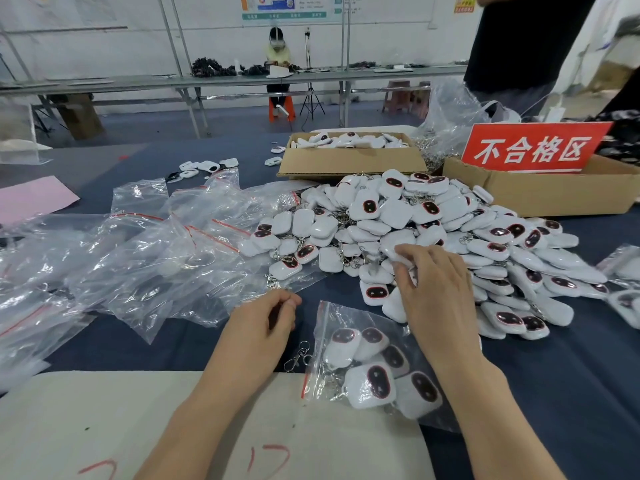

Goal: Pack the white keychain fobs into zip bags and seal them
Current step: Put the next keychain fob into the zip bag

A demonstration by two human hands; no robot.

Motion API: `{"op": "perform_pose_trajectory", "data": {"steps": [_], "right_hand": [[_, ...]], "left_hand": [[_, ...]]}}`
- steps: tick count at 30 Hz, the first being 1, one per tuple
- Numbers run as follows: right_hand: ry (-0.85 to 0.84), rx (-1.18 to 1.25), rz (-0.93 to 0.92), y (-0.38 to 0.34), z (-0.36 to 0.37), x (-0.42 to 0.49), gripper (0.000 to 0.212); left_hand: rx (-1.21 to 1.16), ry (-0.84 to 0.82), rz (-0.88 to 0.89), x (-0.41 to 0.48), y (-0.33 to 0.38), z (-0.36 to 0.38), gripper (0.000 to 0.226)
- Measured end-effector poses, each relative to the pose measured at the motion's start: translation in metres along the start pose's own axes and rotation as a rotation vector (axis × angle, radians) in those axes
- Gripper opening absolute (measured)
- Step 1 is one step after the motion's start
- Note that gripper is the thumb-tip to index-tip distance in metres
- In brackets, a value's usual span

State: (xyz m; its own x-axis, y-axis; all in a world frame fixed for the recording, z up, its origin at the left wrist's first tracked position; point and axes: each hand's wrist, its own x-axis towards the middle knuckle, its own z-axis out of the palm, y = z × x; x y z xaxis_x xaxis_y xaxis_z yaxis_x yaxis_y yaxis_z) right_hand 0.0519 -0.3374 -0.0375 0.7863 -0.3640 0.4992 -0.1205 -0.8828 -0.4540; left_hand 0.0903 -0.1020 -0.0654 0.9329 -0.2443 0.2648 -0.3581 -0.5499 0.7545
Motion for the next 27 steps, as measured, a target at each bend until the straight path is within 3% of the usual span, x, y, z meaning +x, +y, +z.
{"op": "perform_pose_trajectory", "data": {"steps": [3,5,10,13,15,17,22,27], "right_hand": [[0.069,0.106,-0.021,-0.005,-0.001,0.000,0.027],[0.073,0.335,0.016,-0.009,-0.004,0.002,0.017],[-0.148,1.169,0.278,-0.022,-0.007,0.011,0.009],[-0.365,1.513,0.359,-0.031,-0.006,0.009,0.036],[-0.494,1.424,0.319,-0.036,-0.001,0.004,0.041],[-0.566,1.231,0.214,-0.042,0.004,-0.002,0.032],[-0.585,1.084,0.081,-0.049,0.009,-0.008,0.026],[-0.541,0.810,-0.091,-0.053,0.022,-0.020,0.018]], "left_hand": [[-0.008,0.000,0.000,0.000,-0.001,0.000,0.020],[-0.030,0.016,0.006,-0.001,0.001,0.000,0.021],[-0.186,0.140,0.044,-0.005,0.012,0.000,0.014],[-0.309,0.194,0.065,-0.006,0.023,0.003,0.018],[-0.341,0.152,0.100,-0.008,0.029,0.006,0.023],[-0.345,0.113,0.139,-0.010,0.033,0.008,0.021],[-0.522,0.180,0.040,-0.006,0.032,0.004,0.007],[-0.695,0.142,-0.029,-0.005,0.034,0.003,0.019]]}}
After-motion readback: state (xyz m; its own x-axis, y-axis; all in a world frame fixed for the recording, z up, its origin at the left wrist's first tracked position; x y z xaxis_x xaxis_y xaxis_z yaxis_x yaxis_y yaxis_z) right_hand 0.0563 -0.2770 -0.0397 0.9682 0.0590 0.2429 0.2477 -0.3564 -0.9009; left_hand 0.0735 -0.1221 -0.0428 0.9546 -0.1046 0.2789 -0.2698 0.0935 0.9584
